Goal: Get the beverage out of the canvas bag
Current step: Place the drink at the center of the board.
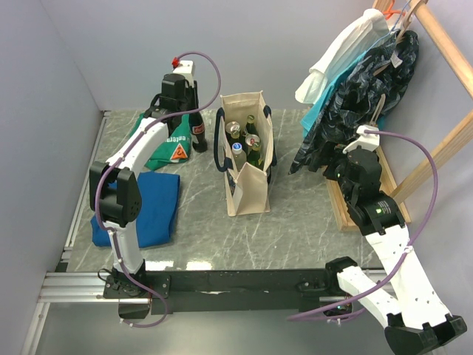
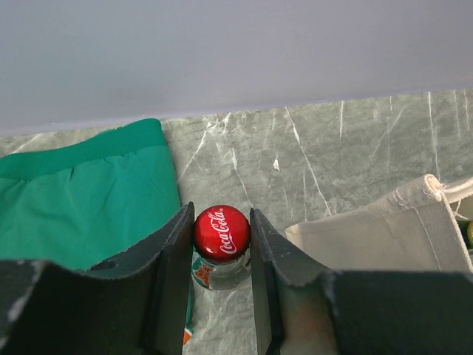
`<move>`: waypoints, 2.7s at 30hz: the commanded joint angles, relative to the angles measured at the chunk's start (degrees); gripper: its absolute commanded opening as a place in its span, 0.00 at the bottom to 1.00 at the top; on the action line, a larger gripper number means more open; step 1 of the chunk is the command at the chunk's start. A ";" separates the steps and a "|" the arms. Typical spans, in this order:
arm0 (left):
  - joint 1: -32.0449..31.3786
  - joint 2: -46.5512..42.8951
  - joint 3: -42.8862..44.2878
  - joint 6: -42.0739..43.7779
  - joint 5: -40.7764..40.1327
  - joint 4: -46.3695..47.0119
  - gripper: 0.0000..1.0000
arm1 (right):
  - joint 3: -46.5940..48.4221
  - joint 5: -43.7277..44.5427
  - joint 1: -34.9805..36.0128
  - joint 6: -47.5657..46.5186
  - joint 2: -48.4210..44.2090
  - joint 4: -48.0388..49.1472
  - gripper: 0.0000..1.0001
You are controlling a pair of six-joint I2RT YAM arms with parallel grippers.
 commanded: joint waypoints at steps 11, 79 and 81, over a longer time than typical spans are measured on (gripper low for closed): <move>-0.04 -1.87 4.11 -1.31 2.04 3.05 0.13 | -0.69 1.06 0.39 -0.31 -1.15 0.50 1.00; -0.48 -8.19 5.60 -2.19 -1.03 -3.45 0.99 | -2.98 -0.69 0.39 0.30 -4.84 0.58 1.00; -0.48 -8.81 5.86 -2.28 -1.21 -4.24 0.96 | -2.80 -0.96 0.39 0.13 -4.76 0.58 1.00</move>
